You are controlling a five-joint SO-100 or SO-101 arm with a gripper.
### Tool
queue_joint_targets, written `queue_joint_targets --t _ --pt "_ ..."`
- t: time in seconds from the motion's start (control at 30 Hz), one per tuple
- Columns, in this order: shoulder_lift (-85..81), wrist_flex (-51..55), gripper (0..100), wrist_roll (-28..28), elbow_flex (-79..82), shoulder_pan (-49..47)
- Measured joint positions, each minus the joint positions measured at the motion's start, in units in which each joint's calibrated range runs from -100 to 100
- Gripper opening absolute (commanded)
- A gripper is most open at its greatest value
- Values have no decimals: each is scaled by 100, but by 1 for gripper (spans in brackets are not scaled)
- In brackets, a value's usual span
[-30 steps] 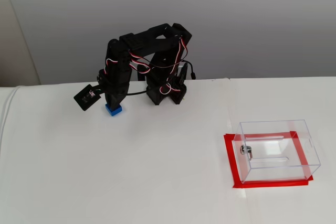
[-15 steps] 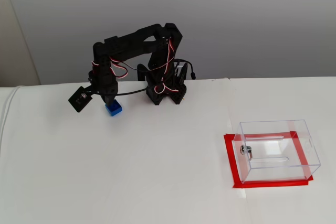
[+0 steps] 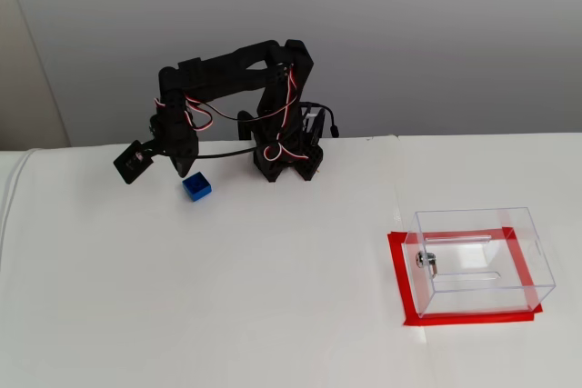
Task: Pick the blue lego brick and place it into the transparent box
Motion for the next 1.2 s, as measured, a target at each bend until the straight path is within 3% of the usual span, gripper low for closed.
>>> queue_joint_targets --t 0.13,0.23,0.63,1.2 --pt "0 -17 20 117 0 11" --pt "0 -43 25 264 0 -21" --pt "17 -223 26 347 494 -1058" --pt "17 -548 26 376 724 -812"
